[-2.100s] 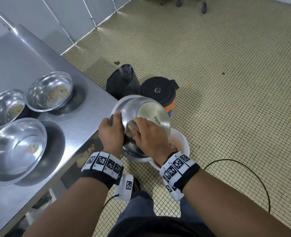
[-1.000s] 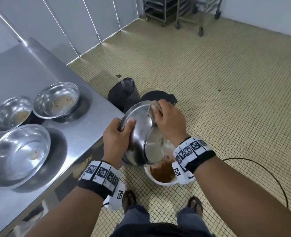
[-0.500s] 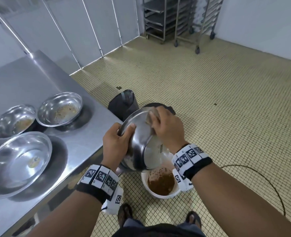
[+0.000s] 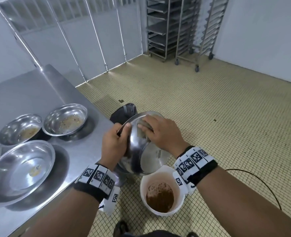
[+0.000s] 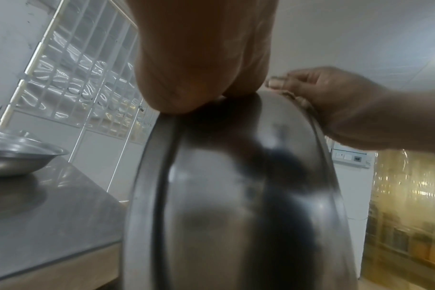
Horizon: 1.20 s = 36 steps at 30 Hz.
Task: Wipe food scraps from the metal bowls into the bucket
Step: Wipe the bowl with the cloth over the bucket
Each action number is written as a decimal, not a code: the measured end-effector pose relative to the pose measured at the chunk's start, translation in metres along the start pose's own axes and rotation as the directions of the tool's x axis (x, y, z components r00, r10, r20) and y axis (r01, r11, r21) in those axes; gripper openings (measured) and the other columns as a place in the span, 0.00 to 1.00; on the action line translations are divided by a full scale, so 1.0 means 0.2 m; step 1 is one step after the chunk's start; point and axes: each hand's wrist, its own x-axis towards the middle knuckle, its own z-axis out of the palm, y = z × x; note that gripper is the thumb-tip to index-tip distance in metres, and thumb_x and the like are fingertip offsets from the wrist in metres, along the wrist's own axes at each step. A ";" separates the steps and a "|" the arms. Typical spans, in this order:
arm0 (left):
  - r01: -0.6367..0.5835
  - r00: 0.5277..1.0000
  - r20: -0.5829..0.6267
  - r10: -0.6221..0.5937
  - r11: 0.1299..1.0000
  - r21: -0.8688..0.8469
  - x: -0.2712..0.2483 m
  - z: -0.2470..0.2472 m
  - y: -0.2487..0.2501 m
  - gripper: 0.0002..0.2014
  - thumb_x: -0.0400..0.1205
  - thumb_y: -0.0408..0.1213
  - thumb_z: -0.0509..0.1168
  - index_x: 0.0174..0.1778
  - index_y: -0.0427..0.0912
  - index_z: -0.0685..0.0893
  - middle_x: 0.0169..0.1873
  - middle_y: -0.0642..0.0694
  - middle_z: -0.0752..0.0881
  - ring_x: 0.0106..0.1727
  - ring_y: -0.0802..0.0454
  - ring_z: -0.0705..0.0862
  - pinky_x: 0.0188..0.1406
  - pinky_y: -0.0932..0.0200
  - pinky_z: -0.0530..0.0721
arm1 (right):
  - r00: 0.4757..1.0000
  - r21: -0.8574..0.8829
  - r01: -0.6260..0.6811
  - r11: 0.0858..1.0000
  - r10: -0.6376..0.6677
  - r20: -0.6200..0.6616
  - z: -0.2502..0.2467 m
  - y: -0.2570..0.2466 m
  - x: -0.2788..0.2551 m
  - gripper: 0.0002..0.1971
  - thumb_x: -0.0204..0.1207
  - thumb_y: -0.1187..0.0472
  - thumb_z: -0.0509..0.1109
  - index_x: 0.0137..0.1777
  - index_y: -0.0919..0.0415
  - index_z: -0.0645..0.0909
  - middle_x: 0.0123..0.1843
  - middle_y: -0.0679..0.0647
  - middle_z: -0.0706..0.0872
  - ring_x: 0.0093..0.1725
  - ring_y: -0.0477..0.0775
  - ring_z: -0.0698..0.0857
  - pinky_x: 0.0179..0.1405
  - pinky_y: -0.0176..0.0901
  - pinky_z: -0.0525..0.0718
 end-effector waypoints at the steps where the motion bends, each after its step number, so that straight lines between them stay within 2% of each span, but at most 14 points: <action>1: -0.004 1.000 0.004 0.004 1.000 0.015 0.00 -0.01 0.01 0.21 0.89 0.54 0.65 0.33 0.45 0.77 0.26 0.48 0.80 0.29 0.52 0.77 0.31 0.54 0.75 | 0.997 -0.052 -0.076 0.996 0.075 -0.005 0.00 0.05 0.00 0.18 0.89 0.44 0.57 0.61 0.54 0.83 0.45 0.48 0.87 0.35 0.44 0.78 0.29 0.29 0.65; 4: -0.021 1.000 -0.008 0.022 0.999 0.034 0.01 -0.05 0.02 0.21 0.88 0.53 0.65 0.32 0.47 0.74 0.25 0.51 0.78 0.28 0.55 0.76 0.29 0.60 0.73 | 0.942 -0.169 -0.332 0.928 0.336 -0.005 -0.05 0.21 0.01 0.17 0.91 0.44 0.55 0.57 0.56 0.78 0.40 0.47 0.82 0.33 0.47 0.80 0.28 0.38 0.71; 6: -0.026 0.999 -0.022 0.027 0.999 0.018 0.02 -0.07 0.04 0.22 0.89 0.52 0.66 0.30 0.48 0.72 0.24 0.52 0.76 0.27 0.57 0.74 0.26 0.66 0.69 | 0.928 -0.075 -0.357 0.931 0.345 -0.141 -0.08 0.23 0.03 0.15 0.91 0.47 0.58 0.54 0.57 0.77 0.36 0.46 0.79 0.30 0.47 0.78 0.26 0.41 0.74; 8: -0.037 0.999 -0.030 0.037 0.999 -0.014 0.03 -0.07 0.06 0.23 0.89 0.51 0.66 0.29 0.49 0.71 0.22 0.54 0.74 0.24 0.59 0.72 0.24 0.65 0.67 | 0.927 0.006 -0.274 0.962 0.266 -0.263 -0.08 0.16 0.03 0.14 0.91 0.48 0.60 0.53 0.58 0.78 0.38 0.47 0.80 0.29 0.47 0.77 0.24 0.39 0.74; 11: -0.056 0.998 -0.036 0.053 0.996 -0.074 0.04 -0.06 0.09 0.22 0.88 0.52 0.67 0.29 0.49 0.72 0.23 0.54 0.75 0.25 0.59 0.72 0.27 0.60 0.70 | 0.953 0.052 -0.226 0.973 0.232 -0.193 -0.01 0.12 -0.05 0.16 0.92 0.46 0.56 0.57 0.57 0.79 0.43 0.47 0.84 0.32 0.47 0.81 0.26 0.43 0.81; 14: -0.020 0.999 -0.047 0.014 0.991 -0.135 0.06 -0.08 0.09 0.22 0.88 0.51 0.68 0.30 0.47 0.73 0.25 0.52 0.77 0.28 0.54 0.74 0.30 0.55 0.74 | 0.915 0.076 -0.376 0.924 0.383 -0.127 0.05 0.19 -0.19 0.19 0.91 0.43 0.50 0.56 0.55 0.76 0.39 0.44 0.82 0.30 0.45 0.80 0.24 0.44 0.78; 18: -0.019 0.999 -0.036 0.014 0.988 -0.155 0.07 -0.10 0.06 0.22 0.88 0.52 0.68 0.31 0.43 0.75 0.24 0.50 0.77 0.28 0.52 0.76 0.32 0.52 0.77 | 0.858 -0.133 -0.509 0.851 0.514 0.001 0.06 0.30 -0.28 0.28 0.88 0.38 0.42 0.56 0.58 0.75 0.33 0.47 0.82 0.26 0.48 0.80 0.22 0.43 0.76; 20: -0.031 0.999 -0.020 0.029 0.994 -0.108 0.06 -0.09 0.07 0.22 0.87 0.52 0.68 0.32 0.42 0.76 0.25 0.50 0.78 0.27 0.55 0.76 0.31 0.55 0.75 | 0.868 -0.107 -0.496 0.861 0.495 -0.043 0.02 0.28 -0.21 0.23 0.90 0.42 0.46 0.55 0.58 0.75 0.34 0.45 0.78 0.25 0.42 0.74 0.21 0.37 0.67; 21: -0.053 0.999 -0.004 0.053 0.995 -0.079 0.06 -0.07 0.09 0.22 0.87 0.52 0.68 0.32 0.43 0.76 0.25 0.51 0.79 0.27 0.58 0.76 0.30 0.56 0.74 | 0.880 -0.002 -0.468 0.884 0.465 -0.092 -0.03 0.26 -0.16 0.19 0.90 0.44 0.50 0.53 0.57 0.75 0.33 0.45 0.78 0.25 0.42 0.74 0.22 0.36 0.66; 23: -0.089 0.996 0.012 0.089 0.995 -0.051 0.06 -0.05 0.10 0.21 0.87 0.53 0.68 0.33 0.45 0.77 0.25 0.52 0.80 0.26 0.61 0.75 0.29 0.57 0.73 | 0.936 0.210 -0.303 0.930 0.331 -0.115 -0.11 0.15 -0.05 0.14 0.90 0.46 0.57 0.53 0.54 0.78 0.35 0.44 0.81 0.29 0.42 0.79 0.27 0.35 0.73; 26: -0.132 0.990 0.034 0.134 0.990 -0.051 0.08 -0.04 0.13 0.20 0.87 0.53 0.68 0.32 0.47 0.77 0.24 0.54 0.79 0.25 0.61 0.74 0.26 0.63 0.71 | 0.991 0.291 -0.135 0.947 0.131 0.033 -0.21 0.02 0.07 0.13 0.90 0.46 0.58 0.59 0.51 0.80 0.45 0.44 0.85 0.43 0.45 0.84 0.43 0.39 0.81; 30: -0.180 0.982 0.033 0.185 0.977 -0.111 0.10 -0.07 0.16 0.20 0.88 0.47 0.69 0.29 0.52 0.74 0.21 0.63 0.78 0.25 0.64 0.75 0.26 0.68 0.71 | 0.974 0.328 -0.209 0.921 0.168 0.151 -0.29 0.01 0.13 0.15 0.86 0.46 0.53 0.60 0.48 0.79 0.53 0.42 0.84 0.51 0.45 0.82 0.52 0.48 0.82; 33: -0.194 0.980 0.026 0.199 0.973 -0.126 0.11 -0.10 0.18 0.19 0.87 0.45 0.70 0.30 0.52 0.76 0.21 0.65 0.79 0.25 0.64 0.76 0.26 0.69 0.72 | 0.954 0.292 -0.268 0.918 0.212 0.210 -0.33 0.04 0.15 0.11 0.86 0.54 0.58 0.64 0.48 0.78 0.61 0.44 0.84 0.58 0.47 0.81 0.61 0.54 0.81; 36: -0.204 0.977 0.031 0.211 0.967 -0.153 0.10 -0.11 0.19 0.18 0.87 0.45 0.71 0.31 0.49 0.79 0.21 0.62 0.79 0.24 0.64 0.75 0.25 0.68 0.72 | 0.963 0.272 -0.238 0.933 0.190 0.192 -0.36 0.06 0.18 0.12 0.85 0.61 0.61 0.66 0.49 0.77 0.63 0.44 0.83 0.61 0.46 0.80 0.65 0.55 0.80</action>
